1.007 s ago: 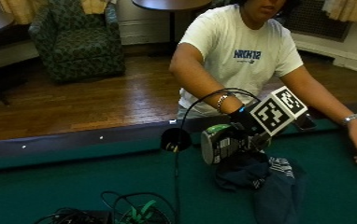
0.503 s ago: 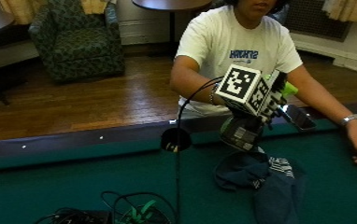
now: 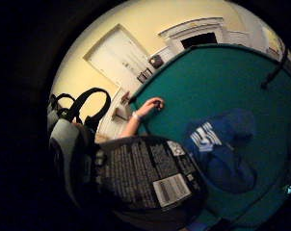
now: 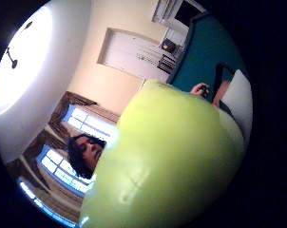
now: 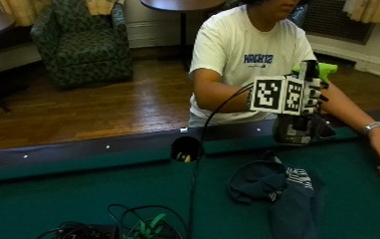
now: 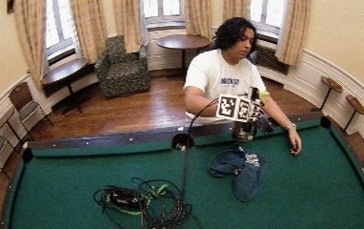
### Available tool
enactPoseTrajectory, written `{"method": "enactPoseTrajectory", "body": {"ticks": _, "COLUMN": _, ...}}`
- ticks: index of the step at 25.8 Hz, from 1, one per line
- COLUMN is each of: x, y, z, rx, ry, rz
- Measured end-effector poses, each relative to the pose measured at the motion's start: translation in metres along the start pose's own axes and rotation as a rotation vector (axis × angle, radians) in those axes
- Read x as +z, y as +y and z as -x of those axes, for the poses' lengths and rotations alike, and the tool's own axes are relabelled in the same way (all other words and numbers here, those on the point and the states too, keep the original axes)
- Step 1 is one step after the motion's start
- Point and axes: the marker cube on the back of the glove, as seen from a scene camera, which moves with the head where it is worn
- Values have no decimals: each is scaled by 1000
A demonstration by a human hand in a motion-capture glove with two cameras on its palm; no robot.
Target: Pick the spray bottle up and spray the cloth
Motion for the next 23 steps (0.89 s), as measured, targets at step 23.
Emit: {"method": "enactPoseTrajectory", "body": {"ticks": 23, "x": 181, "y": -41, "z": -106, "rx": 110, "ry": -166, "rz": -42}}
